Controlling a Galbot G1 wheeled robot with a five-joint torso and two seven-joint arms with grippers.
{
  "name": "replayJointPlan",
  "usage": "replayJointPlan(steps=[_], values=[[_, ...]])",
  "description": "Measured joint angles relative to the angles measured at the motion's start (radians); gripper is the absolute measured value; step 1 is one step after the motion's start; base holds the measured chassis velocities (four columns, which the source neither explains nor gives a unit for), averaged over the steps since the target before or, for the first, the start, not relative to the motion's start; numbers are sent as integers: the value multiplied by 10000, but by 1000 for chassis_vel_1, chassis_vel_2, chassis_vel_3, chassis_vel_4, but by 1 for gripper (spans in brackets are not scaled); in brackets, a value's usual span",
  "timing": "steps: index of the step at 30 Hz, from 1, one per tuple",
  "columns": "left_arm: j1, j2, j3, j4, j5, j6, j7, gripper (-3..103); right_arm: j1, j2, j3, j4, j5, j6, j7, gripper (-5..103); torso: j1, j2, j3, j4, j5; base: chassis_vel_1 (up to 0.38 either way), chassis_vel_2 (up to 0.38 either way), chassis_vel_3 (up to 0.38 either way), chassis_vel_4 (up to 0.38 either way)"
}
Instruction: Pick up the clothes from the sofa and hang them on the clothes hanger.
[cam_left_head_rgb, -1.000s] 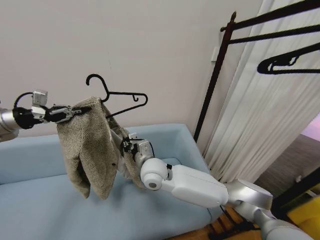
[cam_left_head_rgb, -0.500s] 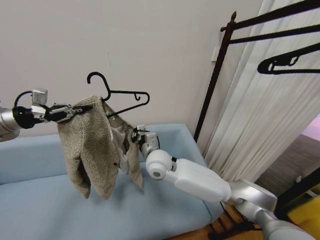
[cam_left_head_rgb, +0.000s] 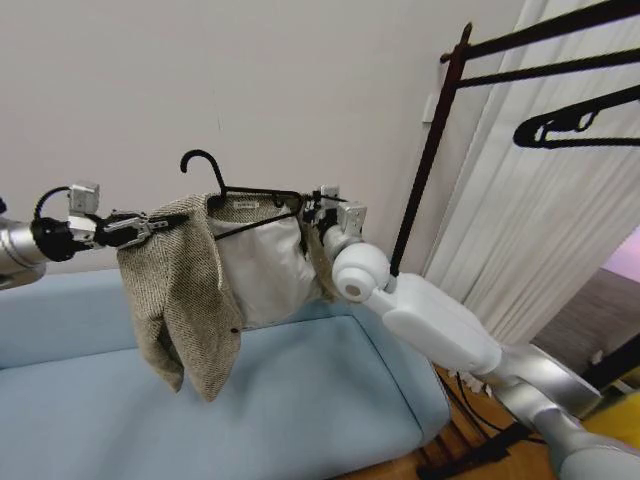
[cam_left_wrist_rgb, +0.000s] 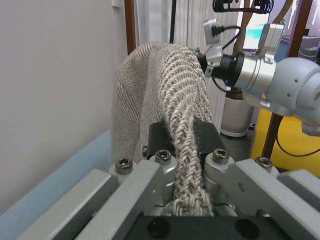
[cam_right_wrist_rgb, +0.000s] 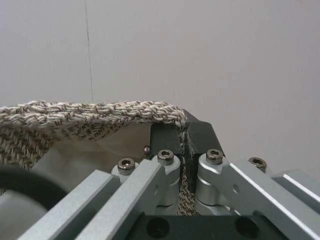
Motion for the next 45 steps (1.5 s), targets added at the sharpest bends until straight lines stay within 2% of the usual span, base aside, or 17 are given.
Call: replayJointPlan(steps=[6,10,15,22,26,27,29,32,39,45], values=[[12,-234,90,-1,333,128,-7,5,235,-447,-204,164,-278,-99,-487,2,0,0,0,1,0,0,0,0,0],[11,-636,261,-192,790,269,-518,5,479,-1160,-573,572,-259,-254,-843,2,-1,0,0,-1,0,0,0,0,0],[6,-940,344,-373,989,296,-1031,5,764,-1753,-1015,832,-22,-345,-1139,2,0,0,0,-1,0,0,0,0,0],[-26,-1120,350,-604,1131,301,-1677,5,1151,-2109,-1650,1120,630,-534,-1277,2,0,0,0,-1,1,0,0,0,0],[-44,-1233,345,-903,1175,308,-1976,5,1715,-1769,-1982,1248,1973,-776,-707,2,0,-1,0,0,1,0,0,0,0],[-44,-1233,345,-903,1175,308,-1976,5,1715,-1769,-1982,1248,1973,-776,-707,2,0,-1,0,0,1,0,0,0,0],[-44,-1289,346,-957,1253,308,-2033,5,2074,-1429,-1980,1208,2842,-913,-320,2,-1,-1,0,2,-2,0,0,0,0],[-28,-1356,358,-953,1490,308,-2043,5,2570,-1025,-1827,1104,3586,-1019,72,2,0,0,0,3,-2,0,0,0,0],[-40,-1461,440,-853,1766,308,-2182,5,3426,-721,-1560,1182,4446,-1175,404,2,0,0,0,-2,-2,0,0,0,0],[-212,-1555,519,-836,1695,357,-2533,5,4042,-129,-1200,1318,6069,-1220,1134,2,0,0,-1,-1,-3,0,0,0,0]])
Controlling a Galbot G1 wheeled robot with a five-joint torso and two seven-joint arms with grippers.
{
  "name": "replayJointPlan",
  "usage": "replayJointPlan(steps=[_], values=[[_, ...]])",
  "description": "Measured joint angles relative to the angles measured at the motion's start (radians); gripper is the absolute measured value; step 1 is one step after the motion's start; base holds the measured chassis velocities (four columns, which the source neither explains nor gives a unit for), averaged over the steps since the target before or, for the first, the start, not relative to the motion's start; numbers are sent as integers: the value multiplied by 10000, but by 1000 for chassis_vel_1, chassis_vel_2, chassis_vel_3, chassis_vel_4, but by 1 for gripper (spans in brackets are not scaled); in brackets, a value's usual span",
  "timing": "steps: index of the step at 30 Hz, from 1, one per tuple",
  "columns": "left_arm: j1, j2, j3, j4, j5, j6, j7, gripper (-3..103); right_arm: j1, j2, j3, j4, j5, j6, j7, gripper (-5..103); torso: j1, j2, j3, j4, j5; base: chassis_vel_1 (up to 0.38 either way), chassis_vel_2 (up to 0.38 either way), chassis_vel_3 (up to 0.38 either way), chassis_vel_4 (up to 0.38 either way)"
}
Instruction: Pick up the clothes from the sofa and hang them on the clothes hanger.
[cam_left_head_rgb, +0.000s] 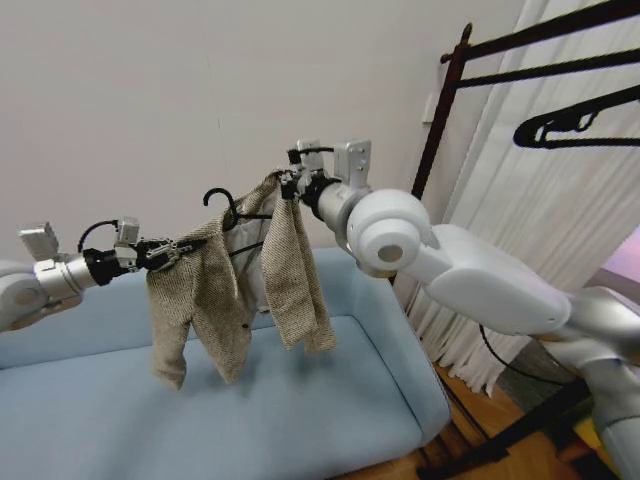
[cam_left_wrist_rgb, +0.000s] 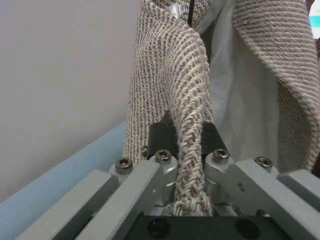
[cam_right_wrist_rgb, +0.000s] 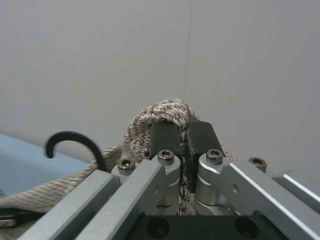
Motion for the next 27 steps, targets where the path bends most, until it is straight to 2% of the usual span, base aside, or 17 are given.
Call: replayJointPlan(steps=[3,11,15,23,27], values=[[-44,-16,-48,-102,-216,4,-129,5,61,409,22,-72,659,0,360,2,0,1,0,3,-1,0,0,0,0],[-174,5,-281,-353,-620,-20,-426,5,-347,976,-240,-167,1246,216,941,2,0,0,1,2,1,0,0,0,0],[-186,-16,-300,-362,-699,-139,-582,5,-381,1078,-202,-186,1299,331,987,2,0,0,1,1,2,0,0,0,0],[-181,-170,-269,-353,-698,-234,-659,5,553,1388,609,-459,1435,411,810,2,0,0,0,1,0,0,0,0,0],[-225,-129,-267,-358,-748,-237,-693,5,392,1223,310,-11,1589,409,843,2,0,1,0,0,0,0,0,0,0]])
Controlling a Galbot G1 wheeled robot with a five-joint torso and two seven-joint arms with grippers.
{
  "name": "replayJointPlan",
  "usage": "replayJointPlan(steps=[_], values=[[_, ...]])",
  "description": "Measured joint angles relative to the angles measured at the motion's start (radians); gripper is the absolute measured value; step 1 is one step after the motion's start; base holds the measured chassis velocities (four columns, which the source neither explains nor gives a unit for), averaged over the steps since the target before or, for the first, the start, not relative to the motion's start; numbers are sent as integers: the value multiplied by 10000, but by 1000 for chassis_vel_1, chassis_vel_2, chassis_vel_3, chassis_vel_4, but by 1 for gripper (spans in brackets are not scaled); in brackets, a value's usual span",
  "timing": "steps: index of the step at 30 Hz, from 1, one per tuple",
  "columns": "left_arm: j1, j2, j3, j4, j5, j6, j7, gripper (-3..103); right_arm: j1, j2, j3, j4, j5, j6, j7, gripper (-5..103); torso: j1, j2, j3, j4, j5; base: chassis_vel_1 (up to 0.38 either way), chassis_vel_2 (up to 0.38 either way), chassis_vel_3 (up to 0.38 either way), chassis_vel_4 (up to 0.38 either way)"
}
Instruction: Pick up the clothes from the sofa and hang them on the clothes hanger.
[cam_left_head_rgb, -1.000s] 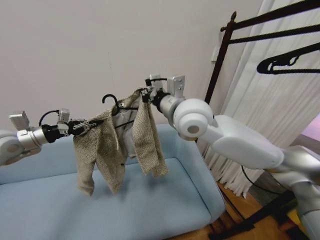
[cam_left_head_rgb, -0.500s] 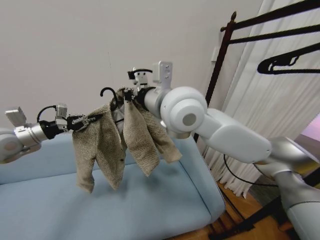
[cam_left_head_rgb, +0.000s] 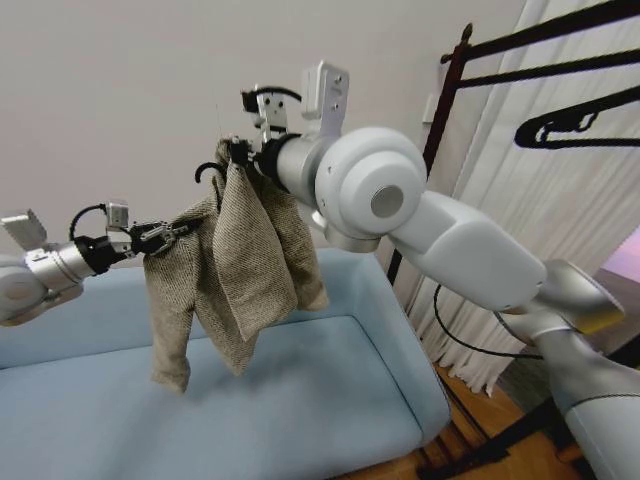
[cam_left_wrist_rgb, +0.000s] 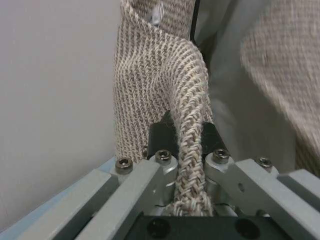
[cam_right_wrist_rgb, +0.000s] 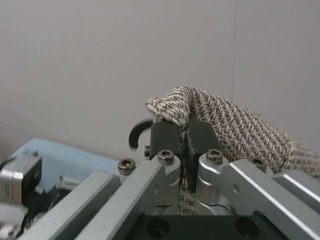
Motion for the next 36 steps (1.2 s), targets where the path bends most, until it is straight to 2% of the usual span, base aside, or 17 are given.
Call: replayJointPlan(steps=[10,22,24,25,26,27,28,30,33,35,36], values=[[-23,211,-118,4,-210,-41,-77,5,-1642,-312,-1226,909,-714,70,57,2,0,0,1,2,2,0,0,0,0],[-116,160,-137,-96,-386,-149,-176,5,-2017,-246,-1037,416,-2083,10,-405,2,0,-1,1,2,2,0,0,0,0],[-125,127,-137,-114,-395,-171,-191,4,-1998,-254,-971,358,-2141,-81,-450,-1,0,-1,1,3,2,0,0,0,0],[-128,95,-137,-132,-400,-191,-204,4,-1975,-272,-917,308,-2198,-153,-494,4,0,-1,1,3,2,0,0,0,0],[-131,26,-138,-176,-405,-235,-243,4,-1931,-324,-864,254,-2310,-244,-581,4,0,0,1,2,2,0,0,0,0],[-134,-109,-160,-260,-417,-301,-315,4,-1863,-446,-824,193,-2542,-343,-760,15,0,0,1,2,2,0,0,0,0],[-139,-230,-180,-327,-426,-348,-382,4,-1816,-555,-816,175,-2684,-378,-916,20,1,0,1,1,3,0,0,0,0],[-142,-290,-187,-363,-429,-372,-413,4,-1794,-601,-814,174,-2726,-389,-975,20,1,-1,1,0,2,0,0,0,0],[-185,-594,-201,-570,-430,-538,-644,4,-1644,-792,-812,179,-2830,-409,-1132,36,1,0,1,-1,3,0,0,0,0],[-194,-650,-201,-619,-430,-566,-711,4,-1602,-822,-812,181,-2861,-410,-1163,36,0,-1,1,0,3,0,0,0,0],[-209,-710,-201,-668,-430,-600,-781,4,-1554,-851,-816,183,-2897,-410,-1200,41,1,-1,1,0,3,0,0,0,0]])
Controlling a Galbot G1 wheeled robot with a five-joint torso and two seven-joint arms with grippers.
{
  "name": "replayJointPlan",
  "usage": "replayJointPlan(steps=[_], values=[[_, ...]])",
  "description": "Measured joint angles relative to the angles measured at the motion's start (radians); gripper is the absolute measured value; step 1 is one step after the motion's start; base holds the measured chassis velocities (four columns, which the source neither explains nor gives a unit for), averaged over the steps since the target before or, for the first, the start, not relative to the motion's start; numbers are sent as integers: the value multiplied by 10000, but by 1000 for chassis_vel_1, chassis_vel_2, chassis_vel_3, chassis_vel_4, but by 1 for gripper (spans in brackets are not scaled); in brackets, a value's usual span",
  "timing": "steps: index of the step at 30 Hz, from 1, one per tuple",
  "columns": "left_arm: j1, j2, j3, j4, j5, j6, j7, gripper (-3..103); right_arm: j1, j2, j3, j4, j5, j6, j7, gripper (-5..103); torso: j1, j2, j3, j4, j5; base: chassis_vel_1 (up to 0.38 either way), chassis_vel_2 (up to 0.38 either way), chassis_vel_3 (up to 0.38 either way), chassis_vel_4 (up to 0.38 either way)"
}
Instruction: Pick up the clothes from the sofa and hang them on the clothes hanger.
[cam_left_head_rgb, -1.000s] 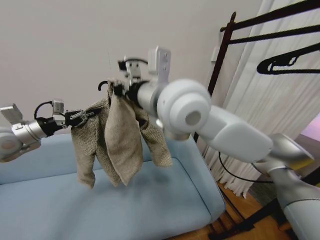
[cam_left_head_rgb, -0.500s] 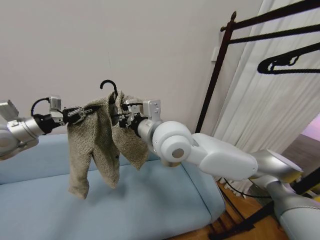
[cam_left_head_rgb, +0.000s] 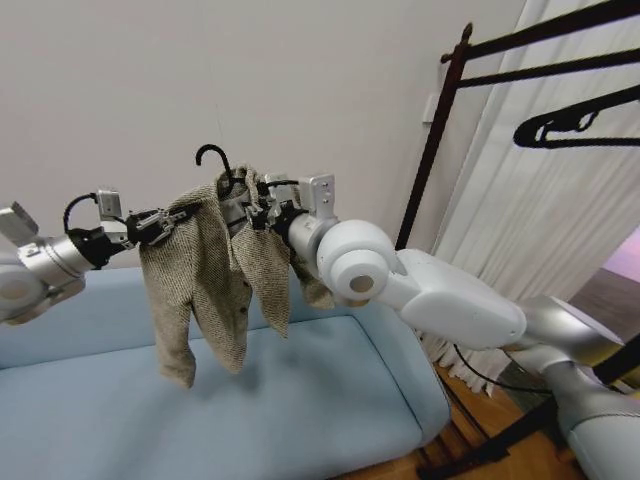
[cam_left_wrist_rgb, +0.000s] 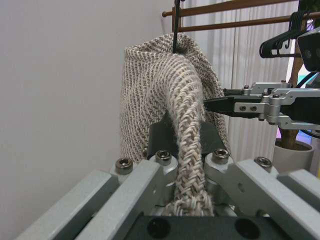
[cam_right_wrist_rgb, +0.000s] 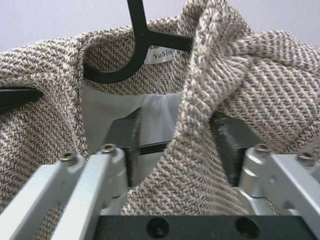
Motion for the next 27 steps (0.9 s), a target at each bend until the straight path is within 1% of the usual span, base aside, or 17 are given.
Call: replayJointPlan(steps=[3,5,7,9,11,12,13,14,15,16,17,22,25,27], values=[[-129,-212,2,-103,9,-118,-166,4,205,-121,-112,11,-208,-27,-102,58,0,0,0,1,0,0,0,0,0],[-159,-236,2,-103,10,-137,-172,4,228,-143,-143,11,-293,-39,-113,58,0,0,0,2,0,0,0,0,0],[-272,-311,2,-79,1,-171,-160,4,289,-277,-294,-61,-827,-91,-239,69,0,0,0,1,0,0,0,0,0],[-295,-327,-14,-72,-24,-180,-88,4,293,-371,-372,-164,-1147,-112,-290,79,0,-1,0,0,1,0,0,0,0],[-296,-327,-20,-70,-25,-183,-67,4,292,-385,-380,-187,-1194,-116,-290,79,0,-1,0,0,1,0,0,0,0],[-296,-327,-30,-69,-26,-190,-1,4,293,-406,-384,-243,-1269,-121,-274,90,0,0,0,0,1,0,0,0,0],[-296,-325,-32,-63,-26,-191,41,4,289,-408,-383,-257,-1301,-121,-252,90,0,0,0,0,1,0,0,0,0],[-297,-318,-32,-52,-26,-192,76,4,288,-407,-383,-260,-1330,-121,-231,95,0,0,0,0,0,0,0,0,0],[-297,-318,-32,-52,-26,-192,76,4,288,-407,-383,-260,-1330,-121,-231,95,0,0,0,0,0,0,0,0,0],[-302,-309,-32,-40,-26,-192,96,4,288,-401,-383,-262,-1353,-121,-217,99,0,0,0,1,0,0,0,0,0],[-333,-286,-19,-9,-26,-193,165,4,299,-372,-408,-263,-1502,-122,-190,100,0,0,0,1,0,0,0,0,0],[-354,-251,33,66,-23,-193,264,4,433,-338,-462,-244,-1878,-137,-132,100,0,0,0,1,0,0,0,0,0],[-343,-250,46,147,1,-193,357,4,563,-368,-460,-175,-1860,-163,-137,100,0,0,0,1,0,0,0,0,0],[-316,-237,48,358,112,-193,689,4,810,-517,-356,-158,-1591,-178,-388,100,0,0,0,2,-1,0,0,0,0]])
